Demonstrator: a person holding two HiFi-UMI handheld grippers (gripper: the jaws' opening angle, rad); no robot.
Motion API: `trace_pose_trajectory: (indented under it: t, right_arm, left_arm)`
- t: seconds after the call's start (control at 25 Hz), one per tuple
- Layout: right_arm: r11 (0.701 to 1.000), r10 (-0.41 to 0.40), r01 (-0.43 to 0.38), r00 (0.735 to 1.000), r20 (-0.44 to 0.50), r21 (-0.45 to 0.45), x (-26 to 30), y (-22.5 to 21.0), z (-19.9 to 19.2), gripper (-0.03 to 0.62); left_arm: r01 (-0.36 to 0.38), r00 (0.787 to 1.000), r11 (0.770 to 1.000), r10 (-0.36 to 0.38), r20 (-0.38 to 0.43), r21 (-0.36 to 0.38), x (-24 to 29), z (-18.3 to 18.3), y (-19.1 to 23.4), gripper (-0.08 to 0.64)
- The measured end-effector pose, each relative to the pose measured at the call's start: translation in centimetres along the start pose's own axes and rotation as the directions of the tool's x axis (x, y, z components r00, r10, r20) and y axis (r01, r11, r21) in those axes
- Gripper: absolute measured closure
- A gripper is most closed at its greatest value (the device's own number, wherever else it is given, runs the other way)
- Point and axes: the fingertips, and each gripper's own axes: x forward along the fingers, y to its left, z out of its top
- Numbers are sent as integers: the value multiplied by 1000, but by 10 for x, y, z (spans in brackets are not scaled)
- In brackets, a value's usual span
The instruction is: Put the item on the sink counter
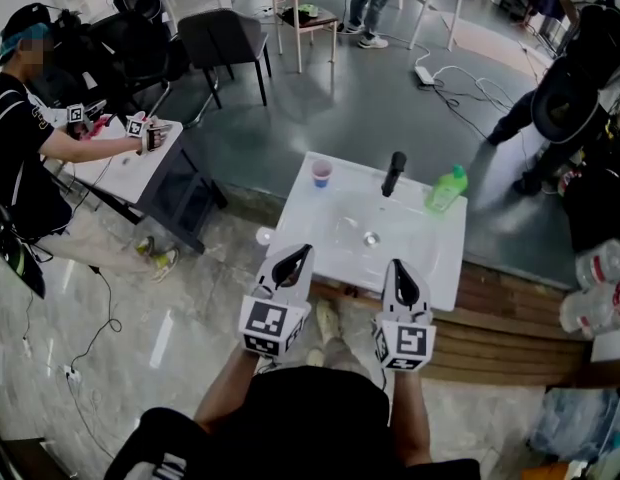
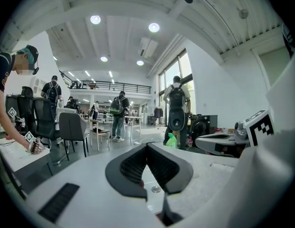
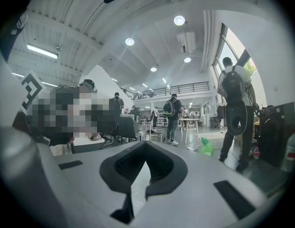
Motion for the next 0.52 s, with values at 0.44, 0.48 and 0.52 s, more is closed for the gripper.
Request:
trace_pose_trajectory:
  t: [0.44, 0.48, 0.52]
  right_arm:
    - [1000, 3, -3, 1000, 4, 2, 2, 0, 3, 592]
    - [1000, 8, -8, 1000, 10, 2, 2, 1, 2, 592]
    - [1000, 12, -12, 1000, 16, 1, 2, 2, 2, 592]
  left_arm:
    - [-1, 1000, 1000, 1, -3, 4, 1, 1, 0, 558]
    - [-1, 1000, 1000, 1, -4, 4, 1, 1, 1, 558]
    - [-1, 1000, 1000, 1, -4, 4, 0, 1, 1, 558]
